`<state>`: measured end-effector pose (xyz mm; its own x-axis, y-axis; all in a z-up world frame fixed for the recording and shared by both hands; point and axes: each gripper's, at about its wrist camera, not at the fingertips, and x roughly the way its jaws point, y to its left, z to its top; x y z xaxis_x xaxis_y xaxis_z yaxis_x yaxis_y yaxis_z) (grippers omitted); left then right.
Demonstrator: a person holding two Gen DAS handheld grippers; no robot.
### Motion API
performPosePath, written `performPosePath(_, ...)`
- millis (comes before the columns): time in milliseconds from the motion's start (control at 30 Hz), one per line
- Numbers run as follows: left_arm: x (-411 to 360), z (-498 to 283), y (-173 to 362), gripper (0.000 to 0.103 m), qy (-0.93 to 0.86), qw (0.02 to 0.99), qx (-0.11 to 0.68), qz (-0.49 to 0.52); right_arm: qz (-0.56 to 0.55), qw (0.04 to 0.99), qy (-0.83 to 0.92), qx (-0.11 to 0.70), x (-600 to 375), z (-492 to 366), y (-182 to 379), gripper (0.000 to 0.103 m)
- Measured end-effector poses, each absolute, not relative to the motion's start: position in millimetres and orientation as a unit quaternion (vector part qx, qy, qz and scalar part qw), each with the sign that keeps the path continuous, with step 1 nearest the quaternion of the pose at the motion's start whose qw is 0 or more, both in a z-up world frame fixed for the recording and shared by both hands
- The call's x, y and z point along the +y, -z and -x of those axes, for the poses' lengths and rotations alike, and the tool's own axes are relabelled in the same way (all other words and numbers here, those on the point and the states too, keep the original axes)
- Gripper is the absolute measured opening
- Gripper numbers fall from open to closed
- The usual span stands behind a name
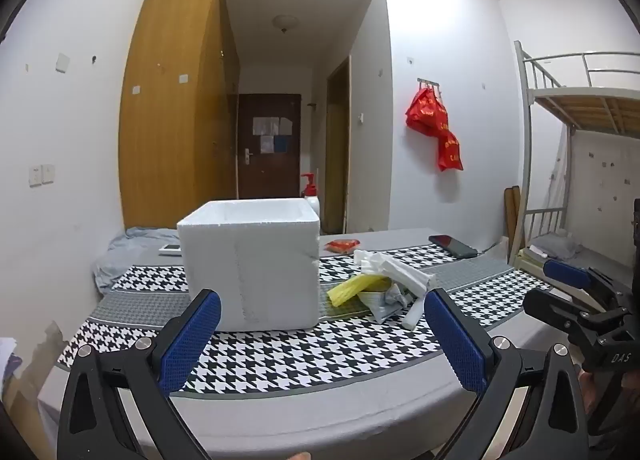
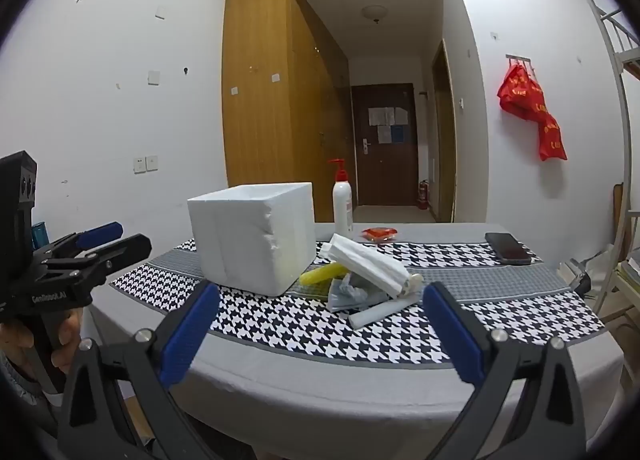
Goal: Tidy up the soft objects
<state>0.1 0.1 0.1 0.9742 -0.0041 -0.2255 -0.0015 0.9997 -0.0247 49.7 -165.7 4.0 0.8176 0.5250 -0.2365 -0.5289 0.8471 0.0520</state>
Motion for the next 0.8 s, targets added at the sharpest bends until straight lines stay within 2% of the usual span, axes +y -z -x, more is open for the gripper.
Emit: performPosePath(800, 6, -7, 9, 0.102, 0.001, 0.988, 0.152, 0.028, 0.001, 0.952, -0.282, 0.121, -162, -46, -4, 0.103)
